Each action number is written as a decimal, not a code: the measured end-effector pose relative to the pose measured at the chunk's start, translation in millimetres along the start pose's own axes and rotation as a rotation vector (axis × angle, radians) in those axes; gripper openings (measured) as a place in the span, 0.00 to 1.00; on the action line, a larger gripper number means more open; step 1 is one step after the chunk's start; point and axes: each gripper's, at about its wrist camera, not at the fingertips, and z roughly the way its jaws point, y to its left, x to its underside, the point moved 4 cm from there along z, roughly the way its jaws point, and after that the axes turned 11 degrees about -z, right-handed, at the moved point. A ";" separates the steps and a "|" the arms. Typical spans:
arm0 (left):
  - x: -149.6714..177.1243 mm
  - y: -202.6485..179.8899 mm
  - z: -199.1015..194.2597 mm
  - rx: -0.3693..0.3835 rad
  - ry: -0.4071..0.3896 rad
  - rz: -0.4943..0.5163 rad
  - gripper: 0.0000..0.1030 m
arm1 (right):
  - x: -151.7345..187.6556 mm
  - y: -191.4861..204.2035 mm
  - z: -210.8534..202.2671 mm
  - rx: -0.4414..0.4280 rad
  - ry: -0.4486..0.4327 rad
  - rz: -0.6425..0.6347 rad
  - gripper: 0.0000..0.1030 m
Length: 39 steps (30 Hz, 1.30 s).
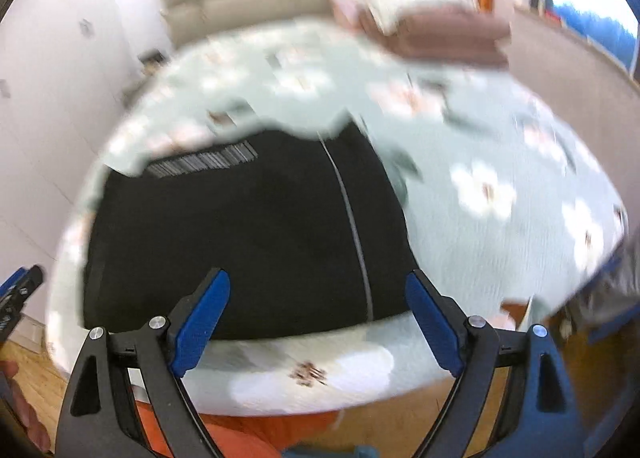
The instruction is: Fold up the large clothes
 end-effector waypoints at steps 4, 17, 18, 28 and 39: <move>-19.7 -19.1 -65.5 0.023 -0.136 -0.009 0.57 | -37.9 16.6 -68.3 0.046 -0.175 -0.057 0.90; -40.7 -84.6 -113.6 0.077 -0.241 0.036 0.75 | -78.7 12.0 -132.2 0.066 -0.335 -0.036 0.98; -36.1 -86.9 -106.5 0.076 -0.222 0.038 0.75 | -79.6 9.1 -122.8 0.068 -0.328 -0.022 0.98; -36.7 -90.2 -11.3 -0.016 -0.104 0.001 0.75 | -79.3 -1.2 -13.5 0.054 -0.187 -0.008 0.98; -27.6 -102.3 10.9 -0.046 -0.058 0.044 0.75 | -70.1 -6.6 22.7 0.029 -0.121 0.003 0.98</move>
